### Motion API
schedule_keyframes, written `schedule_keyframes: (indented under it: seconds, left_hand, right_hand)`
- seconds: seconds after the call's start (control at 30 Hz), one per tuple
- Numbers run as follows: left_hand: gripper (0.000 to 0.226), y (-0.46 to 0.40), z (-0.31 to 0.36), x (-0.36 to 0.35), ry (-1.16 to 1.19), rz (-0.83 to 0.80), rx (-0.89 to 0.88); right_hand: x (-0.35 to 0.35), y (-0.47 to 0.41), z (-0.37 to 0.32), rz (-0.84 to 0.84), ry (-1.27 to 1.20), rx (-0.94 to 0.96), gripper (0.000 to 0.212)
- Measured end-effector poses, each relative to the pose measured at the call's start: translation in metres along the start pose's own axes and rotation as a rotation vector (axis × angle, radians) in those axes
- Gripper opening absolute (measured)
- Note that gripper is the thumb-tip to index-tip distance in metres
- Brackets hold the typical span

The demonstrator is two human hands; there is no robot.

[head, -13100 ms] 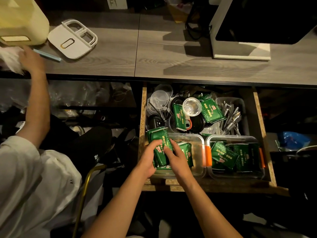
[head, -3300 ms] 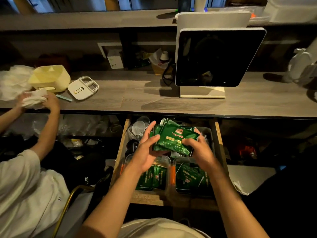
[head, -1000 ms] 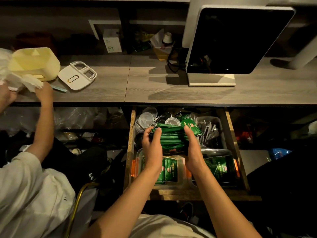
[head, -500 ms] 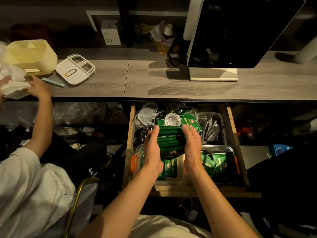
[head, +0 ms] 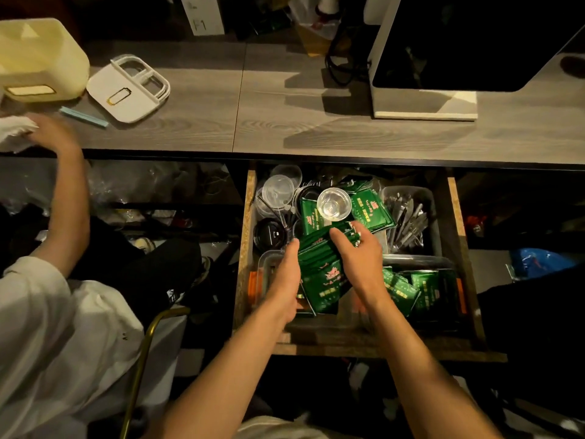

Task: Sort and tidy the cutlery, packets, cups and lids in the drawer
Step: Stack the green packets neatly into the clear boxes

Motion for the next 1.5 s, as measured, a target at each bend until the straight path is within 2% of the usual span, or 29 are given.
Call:
schedule_keyframes:
  seconds: [0.03,0.07,0.13,0.23,0.33,0.4,0.47,0.53,0.57,0.67,0.73,0.8,0.87,0.9,0.97,1.0,1.07,1.13,1.2,1.23,1.27,1.3,1.37,1.43,1.5]
  left_hand:
    - [0.041,-0.004,-0.002,0.006,-0.122,-0.016,0.018]
    - [0.039,-0.01,0.0,0.013,-0.224,-0.037,-0.001]
    - [0.035,-0.02,0.017,0.022,-0.348,-0.063,-0.149]
    - [0.049,-0.019,0.034,0.013,-0.443,-0.219,-0.304]
    - [0.083,-0.024,0.017,-0.011,-0.799,-0.399,-0.23]
    - [0.091,-0.033,0.008,-0.011,-0.909,-0.355,-0.178]
    - [0.084,-0.048,0.002,-0.001,-0.788,-0.274,-0.152]
    - [0.059,-0.055,-0.004,0.015,-0.57,-0.227,-0.14]
    - [0.058,-0.056,-0.008,0.024,-0.452,-0.199,-0.11]
    - [0.103,-0.061,-0.031,0.045,-0.208,-0.121,0.016]
    - [0.105,-0.063,-0.04,0.047,-0.162,-0.109,0.054]
    - [0.087,-0.064,-0.046,0.048,-0.151,-0.131,0.098]
    - [0.062,-0.067,-0.043,0.05,-0.179,-0.175,0.066]
    - [0.06,-0.068,-0.042,0.051,-0.192,-0.188,0.059]
    - [0.072,-0.07,-0.041,0.057,-0.182,-0.167,0.047]
    - [0.078,-0.073,-0.04,0.062,-0.16,-0.133,0.022]
    - [0.091,-0.075,-0.033,0.073,-0.146,-0.06,-0.057]
    - [0.08,-0.071,-0.019,0.088,-0.155,0.013,-0.153]
    - [0.067,-0.067,-0.006,0.099,-0.165,0.028,-0.231]
    - [0.061,-0.063,0.002,0.102,-0.161,0.016,-0.263]
    - [0.057,-0.061,0.009,0.107,-0.142,0.01,-0.281]
    - [0.055,-0.061,0.013,0.112,-0.122,0.012,-0.283]
    - [0.06,-0.064,0.015,0.123,-0.093,0.028,-0.287]
    - [0.067,-0.065,0.014,0.128,-0.077,0.04,-0.284]
    - [0.056,-0.067,0.009,0.133,-0.063,0.05,-0.278]
  right_hand:
    - [-0.002,-0.004,0.001,-0.054,-0.013,0.009,0.008]
    - [-0.005,-0.009,0.002,-0.112,-0.026,0.021,0.006]
    - [-0.014,-0.017,0.003,-0.231,-0.004,0.035,0.003]
    - [-0.024,-0.035,0.006,-0.309,0.196,0.095,0.01]
    - [-0.037,-0.046,0.007,-0.326,0.343,0.103,0.025]
    - [-0.041,-0.047,0.009,-0.276,0.456,0.072,0.044]
    - [-0.04,-0.043,0.013,-0.228,0.385,0.027,0.055]
    - [-0.04,-0.036,0.031,-0.226,0.045,-0.114,0.059]
    - [-0.045,-0.032,0.046,-0.229,-0.125,-0.199,0.063]
    - [-0.075,-0.011,0.064,-0.364,-0.313,-0.278,0.065]
    - [-0.095,0.0,0.067,-0.399,-0.431,-0.333,0.047]
    - [-0.1,0.0,0.069,-0.313,-0.408,-0.318,0.042]
    - [-0.104,-0.001,0.078,-0.24,-0.236,-0.277,0.052]
    - [-0.112,0.001,0.083,-0.255,-0.189,-0.267,0.063]
    - [-0.126,0.008,0.087,-0.31,-0.161,-0.29,0.086]
    - [-0.134,0.008,0.094,-0.343,-0.176,-0.302,0.09]
    - [-0.146,0.009,0.098,-0.419,-0.327,-0.35,0.07]
    - [-0.146,-0.001,0.119,-0.339,-0.453,-0.441,0.056]
    - [-0.121,-0.01,0.159,-0.073,-0.326,-0.54,0.04]
    - [-0.109,-0.012,0.176,0.01,-0.155,-0.551,0.031]
    - [-0.105,-0.012,0.188,0.015,-0.02,-0.555,0.026]
    - [-0.109,-0.011,0.195,-0.053,0.099,-0.568,0.031]
    - [-0.129,-0.009,0.213,-0.204,0.273,-0.603,0.055]
    - [-0.145,-0.01,0.222,-0.251,0.369,-0.61,0.079]
    - [-0.155,-0.013,0.225,-0.24,0.485,-0.566,0.087]
Point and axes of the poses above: each hand's wrist, its own y-axis away from the middle knuckle, its own x-axis out of the back of the hand, z = x × y, the point moved 10 cm from there along -y, towards the middle knuckle, and after that the axes turned 11 degrees about y, right-handed, at the moved point
